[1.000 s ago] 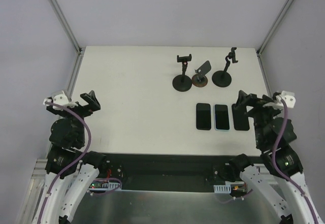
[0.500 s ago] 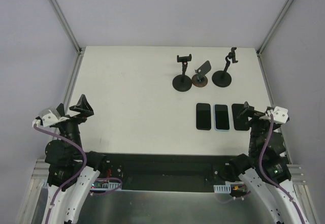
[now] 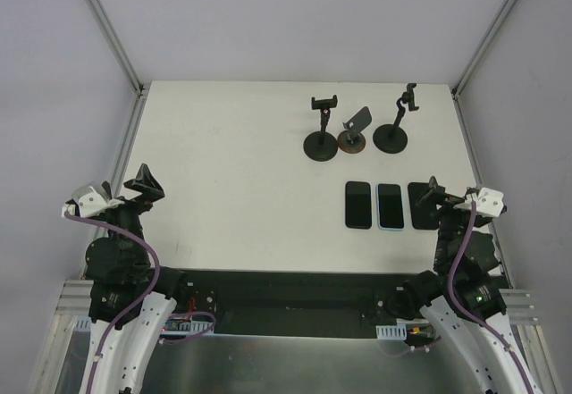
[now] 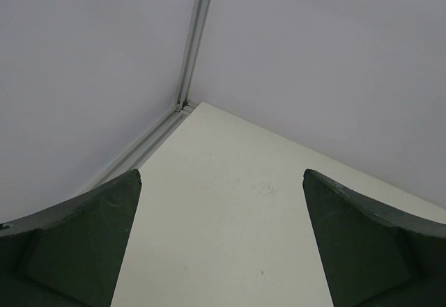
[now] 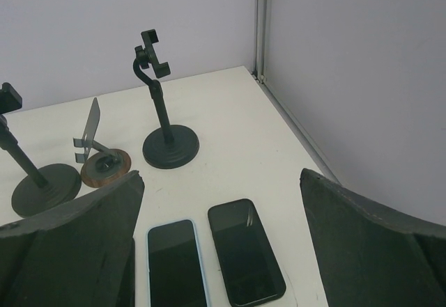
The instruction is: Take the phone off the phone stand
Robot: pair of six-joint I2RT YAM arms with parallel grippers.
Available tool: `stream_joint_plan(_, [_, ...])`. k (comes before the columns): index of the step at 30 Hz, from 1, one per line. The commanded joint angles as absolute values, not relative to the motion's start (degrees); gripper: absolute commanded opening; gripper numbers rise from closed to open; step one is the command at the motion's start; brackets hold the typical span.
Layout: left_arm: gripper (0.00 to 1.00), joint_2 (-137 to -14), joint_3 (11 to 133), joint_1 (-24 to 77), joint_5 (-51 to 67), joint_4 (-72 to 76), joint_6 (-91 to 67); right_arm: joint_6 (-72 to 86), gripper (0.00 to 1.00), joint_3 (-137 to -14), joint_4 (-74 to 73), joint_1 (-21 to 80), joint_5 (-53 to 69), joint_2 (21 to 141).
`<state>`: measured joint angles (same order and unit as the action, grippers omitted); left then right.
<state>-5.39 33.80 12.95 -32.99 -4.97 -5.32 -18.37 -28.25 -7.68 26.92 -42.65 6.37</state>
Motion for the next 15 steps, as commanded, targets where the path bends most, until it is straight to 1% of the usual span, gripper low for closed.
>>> stream_joint_plan(1, [0.99, -6.3, 33.5, 11.6, -31.6, -2.0, -5.5, -19.3, 0.96, -28.5, -3.3, 26.5, -42.9, 6.1])
stream_joint_plan(15, [0.99, -8.8, 33.0, 9.8, -29.2, -1.5, -6.0, -19.5, 0.96, -27.7, -2.0, 26.2, -42.6, 6.1])
